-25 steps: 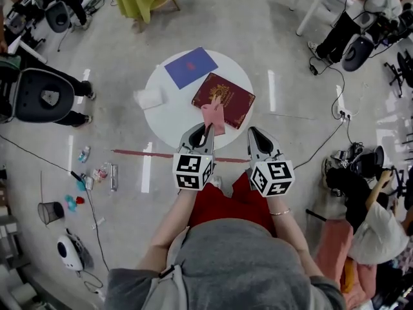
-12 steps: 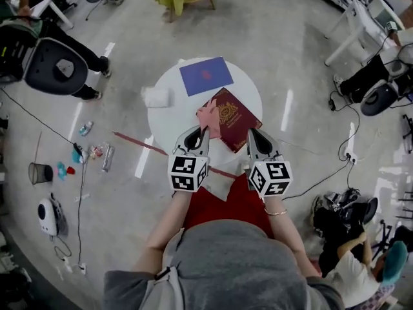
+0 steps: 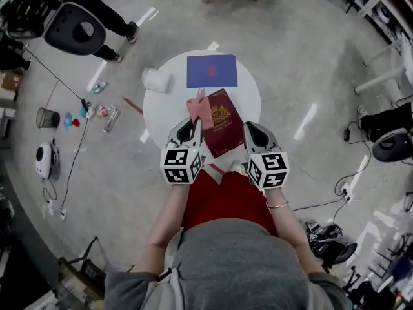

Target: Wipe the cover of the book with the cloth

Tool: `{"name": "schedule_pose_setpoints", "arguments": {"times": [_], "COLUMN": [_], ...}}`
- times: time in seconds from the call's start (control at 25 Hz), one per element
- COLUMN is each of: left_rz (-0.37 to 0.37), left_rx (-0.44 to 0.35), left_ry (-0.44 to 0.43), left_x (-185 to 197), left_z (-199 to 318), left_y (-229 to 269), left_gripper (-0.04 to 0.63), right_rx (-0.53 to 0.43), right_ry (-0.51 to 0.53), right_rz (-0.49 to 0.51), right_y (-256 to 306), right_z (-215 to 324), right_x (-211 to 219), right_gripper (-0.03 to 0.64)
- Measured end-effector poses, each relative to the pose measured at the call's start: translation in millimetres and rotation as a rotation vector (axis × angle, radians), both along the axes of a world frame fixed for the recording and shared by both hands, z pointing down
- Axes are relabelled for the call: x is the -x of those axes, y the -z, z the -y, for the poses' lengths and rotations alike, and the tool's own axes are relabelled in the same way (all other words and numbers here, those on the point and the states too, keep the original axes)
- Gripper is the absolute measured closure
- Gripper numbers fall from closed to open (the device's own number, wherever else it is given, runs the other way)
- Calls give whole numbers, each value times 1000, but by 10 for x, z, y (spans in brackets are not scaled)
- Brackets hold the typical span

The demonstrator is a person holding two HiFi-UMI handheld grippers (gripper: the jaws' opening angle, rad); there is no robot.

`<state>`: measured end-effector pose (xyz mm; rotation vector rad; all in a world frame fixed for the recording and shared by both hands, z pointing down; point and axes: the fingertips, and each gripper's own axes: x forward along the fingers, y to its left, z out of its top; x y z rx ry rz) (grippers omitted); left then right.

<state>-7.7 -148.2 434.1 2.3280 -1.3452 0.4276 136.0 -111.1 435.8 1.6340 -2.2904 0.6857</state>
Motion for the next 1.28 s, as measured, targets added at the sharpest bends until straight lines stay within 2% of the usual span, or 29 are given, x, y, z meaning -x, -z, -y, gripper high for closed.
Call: {"name": "schedule_pose_setpoints", "arguments": {"times": [0.32,0.48,0.68,0.84,1.28], "left_rz": [18,-1,-63,-112,-139], "left_rx": [34,53,100,154,257], "left_ry": [157,196,238,222,84], "left_x": [-37,-16,-5,-74,-531], "left_z": [-1,48,148,256,599], "left_y": [-107,-249,-492,-703,-980], "left_gripper": [563,564,563,563,563], "right_rx": [73,102,126,150,253], "right_ry": [211,280,355,387,355], "right_rz": [-42,-68,-165,-210,-266], "right_y": [-358,-531,-713,-856,-1122], "right_z": [73,75,115,138,199], "right_x": [-29,77,234,349,379], "right_gripper": [588,588,588,588,588]}}
